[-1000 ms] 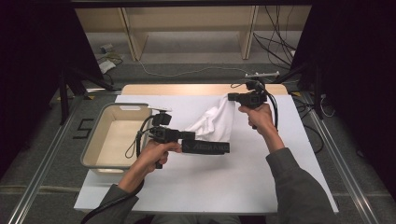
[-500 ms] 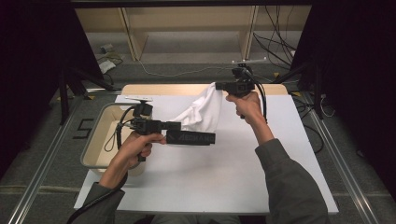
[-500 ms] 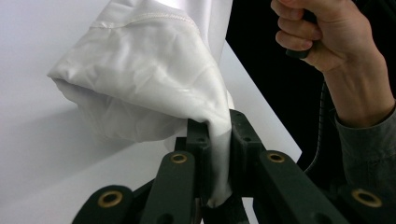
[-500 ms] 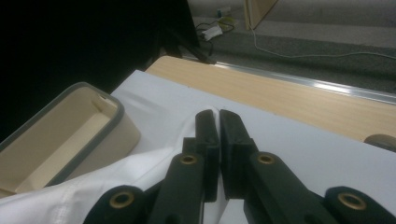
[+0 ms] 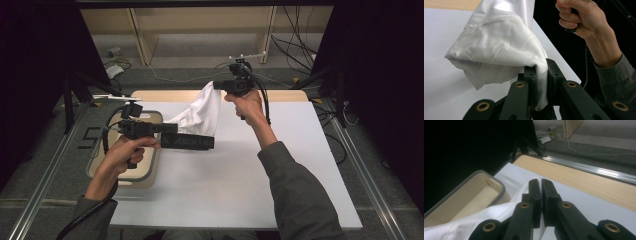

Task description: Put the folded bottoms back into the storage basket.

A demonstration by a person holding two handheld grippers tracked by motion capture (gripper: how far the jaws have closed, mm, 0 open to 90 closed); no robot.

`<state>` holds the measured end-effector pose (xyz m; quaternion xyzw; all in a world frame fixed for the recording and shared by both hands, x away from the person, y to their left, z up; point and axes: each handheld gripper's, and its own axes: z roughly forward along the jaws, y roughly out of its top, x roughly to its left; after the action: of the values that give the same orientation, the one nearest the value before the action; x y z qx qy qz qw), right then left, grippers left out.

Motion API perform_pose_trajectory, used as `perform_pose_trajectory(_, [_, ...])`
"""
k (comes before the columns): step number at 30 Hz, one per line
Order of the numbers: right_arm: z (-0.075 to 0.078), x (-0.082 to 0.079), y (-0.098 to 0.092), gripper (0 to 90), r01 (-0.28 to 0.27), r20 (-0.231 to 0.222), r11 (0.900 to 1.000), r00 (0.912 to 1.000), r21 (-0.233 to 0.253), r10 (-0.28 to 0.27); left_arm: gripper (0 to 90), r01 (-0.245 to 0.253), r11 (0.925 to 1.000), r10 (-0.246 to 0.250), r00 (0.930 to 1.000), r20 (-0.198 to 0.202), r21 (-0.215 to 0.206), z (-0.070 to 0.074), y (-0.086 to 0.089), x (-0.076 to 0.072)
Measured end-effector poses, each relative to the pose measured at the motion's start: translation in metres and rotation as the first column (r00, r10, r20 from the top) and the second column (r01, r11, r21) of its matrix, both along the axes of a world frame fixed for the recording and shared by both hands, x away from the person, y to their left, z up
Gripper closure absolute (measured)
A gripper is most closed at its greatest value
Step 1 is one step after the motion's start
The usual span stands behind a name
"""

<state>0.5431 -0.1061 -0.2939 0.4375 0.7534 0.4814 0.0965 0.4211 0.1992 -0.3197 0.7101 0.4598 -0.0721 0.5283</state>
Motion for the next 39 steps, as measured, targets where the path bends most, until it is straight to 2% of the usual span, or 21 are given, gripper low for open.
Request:
perform_pose_trajectory(4, [0.003,0.002,0.011,87.9,-0.011,-0.002,1.0,0.9999,0.003,0.011,80.5,-0.018,0.9996,0.018,0.9997,0.013,0.02,0.003,0.01,-0.004])
perform_pose_trajectory(9, [0.007,0.005,0.03,87.9,-0.03,0.003,1.0,0.9995,0.008,0.03,80.5,-0.039,0.9992,0.039,0.9991,0.013,-0.006,0.007,0.025,-0.007])
perform_pose_trajectory(17, [0.018,0.008,0.055,87.9,-0.054,0.016,0.999,0.9984,0.007,0.054,80.4,-0.075,0.9969,0.076,0.9967,0.028,-0.021,0.013,0.049,-0.013])
perform_pose_trajectory(29, [0.016,0.007,0.092,87.9,-0.083,0.011,0.996,0.9965,0.012,0.083,80.4,-0.131,0.991,0.132,0.9908,0.029,-0.027,0.015,0.081,-0.027])
perform_pose_trajectory(39, [0.011,0.005,0.122,87.9,-0.099,0.015,0.995,0.995,0.005,0.099,80.4,-0.164,0.9865,0.163,0.9862,0.026,0.009,0.013,0.104,-0.035])
